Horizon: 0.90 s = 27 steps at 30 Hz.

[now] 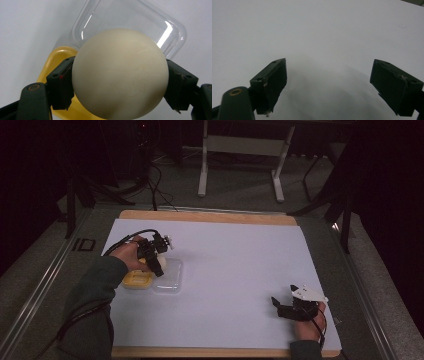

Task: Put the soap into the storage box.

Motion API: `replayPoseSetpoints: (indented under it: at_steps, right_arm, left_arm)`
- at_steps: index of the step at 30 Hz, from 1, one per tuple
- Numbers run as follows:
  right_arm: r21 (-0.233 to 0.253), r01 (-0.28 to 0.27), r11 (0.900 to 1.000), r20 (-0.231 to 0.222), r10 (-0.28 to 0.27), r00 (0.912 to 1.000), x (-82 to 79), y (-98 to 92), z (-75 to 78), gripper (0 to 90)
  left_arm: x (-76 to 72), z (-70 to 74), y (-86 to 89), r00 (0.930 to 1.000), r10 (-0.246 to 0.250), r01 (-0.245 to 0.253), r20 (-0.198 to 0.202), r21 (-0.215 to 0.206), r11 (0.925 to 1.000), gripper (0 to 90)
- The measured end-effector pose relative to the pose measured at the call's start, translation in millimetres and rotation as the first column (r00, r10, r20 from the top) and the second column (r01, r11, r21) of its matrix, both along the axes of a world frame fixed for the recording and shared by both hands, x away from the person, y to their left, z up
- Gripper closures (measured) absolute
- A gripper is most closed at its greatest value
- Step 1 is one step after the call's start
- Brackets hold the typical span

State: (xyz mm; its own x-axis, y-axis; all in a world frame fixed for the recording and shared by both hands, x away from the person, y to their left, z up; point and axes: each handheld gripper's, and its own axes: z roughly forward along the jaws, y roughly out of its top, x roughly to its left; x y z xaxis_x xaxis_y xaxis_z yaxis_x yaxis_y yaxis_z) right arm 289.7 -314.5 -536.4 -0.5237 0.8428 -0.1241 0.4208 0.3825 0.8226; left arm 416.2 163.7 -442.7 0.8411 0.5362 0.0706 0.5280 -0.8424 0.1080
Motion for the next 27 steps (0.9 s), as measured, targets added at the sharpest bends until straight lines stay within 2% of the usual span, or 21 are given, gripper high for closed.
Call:
replayPoseSetpoints:
  at_steps: [11, 16, 20, 23, 27]
  right_arm:
    - [-0.001, -0.001, 1.0, 0.001, 0.001, 1.0, -0.1, 0.0, 0.0, 14.0]
    - [0.0, -0.001, 1.0, 0.001, 0.001, 1.0, -0.1, 0.0, 0.0, 14.0]
    - [-0.001, 0.0, 1.0, 0.001, 0.0, 1.0, -0.1, 0.1, 0.0, 14.0]
    - [-0.001, -0.001, 1.0, 0.001, 0.001, 1.0, 0.0, 0.1, 0.0, 14.0]
    - [-0.001, -0.001, 1.0, 0.001, 0.001, 1.0, 0.0, 0.0, 0.0, 14.0]
  left_arm:
    - [4.5, -0.4, 10.6, 0.9982, 0.058, -0.058, -0.017, -0.003, 0.9983, 22.9]
    - [6.1, -3.4, 15.5, 0.9953, 0.095, -0.095, -0.02, 0.012, 0.9954, 22.9]
    - [8.0, -6.8, 19.7, 0.9904, 0.138, -0.138, -0.009, -0.001, 0.9904, 22.9]
    - [9.0, -7.6, 22.0, 0.9881, 0.154, -0.154, -0.006, 0.003, 0.9881, 23.0]
    - [10.4, -7.5, 24.0, 0.9807, 0.195, -0.195, -0.01, 0.011, 0.9807, 22.9]
